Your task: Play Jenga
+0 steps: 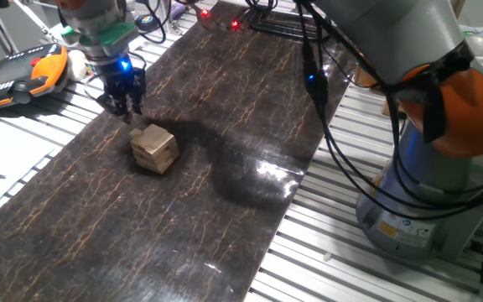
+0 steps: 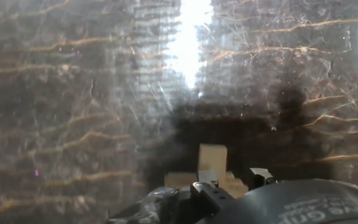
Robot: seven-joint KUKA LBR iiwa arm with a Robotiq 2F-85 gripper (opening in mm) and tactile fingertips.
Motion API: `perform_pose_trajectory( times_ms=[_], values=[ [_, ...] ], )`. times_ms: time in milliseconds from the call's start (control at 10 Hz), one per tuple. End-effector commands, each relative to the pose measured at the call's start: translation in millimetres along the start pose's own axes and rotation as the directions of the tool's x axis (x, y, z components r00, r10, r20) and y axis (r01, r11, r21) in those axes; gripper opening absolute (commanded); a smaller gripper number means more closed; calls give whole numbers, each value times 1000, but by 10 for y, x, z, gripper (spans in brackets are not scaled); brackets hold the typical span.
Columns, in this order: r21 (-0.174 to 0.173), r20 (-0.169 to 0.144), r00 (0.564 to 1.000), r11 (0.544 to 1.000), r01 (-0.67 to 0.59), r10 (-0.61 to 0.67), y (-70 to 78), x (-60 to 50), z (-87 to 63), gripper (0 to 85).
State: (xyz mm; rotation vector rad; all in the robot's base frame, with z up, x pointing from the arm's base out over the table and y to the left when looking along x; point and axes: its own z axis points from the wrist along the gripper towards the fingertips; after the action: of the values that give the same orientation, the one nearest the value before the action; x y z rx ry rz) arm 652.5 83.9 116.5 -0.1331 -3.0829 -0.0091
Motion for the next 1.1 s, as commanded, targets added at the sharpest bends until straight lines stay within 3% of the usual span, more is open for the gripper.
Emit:
perform_pose_trajectory(
  times_ms=[0,500,1000],
  values=[
    [-2,2,1000,1000,-2,2,-4,-26,30,383],
    [-5,26,1000,1000,0,0,23,-130,218,410],
    [-8,29,1000,1000,-6,6,48,-142,322,417]
  ],
)
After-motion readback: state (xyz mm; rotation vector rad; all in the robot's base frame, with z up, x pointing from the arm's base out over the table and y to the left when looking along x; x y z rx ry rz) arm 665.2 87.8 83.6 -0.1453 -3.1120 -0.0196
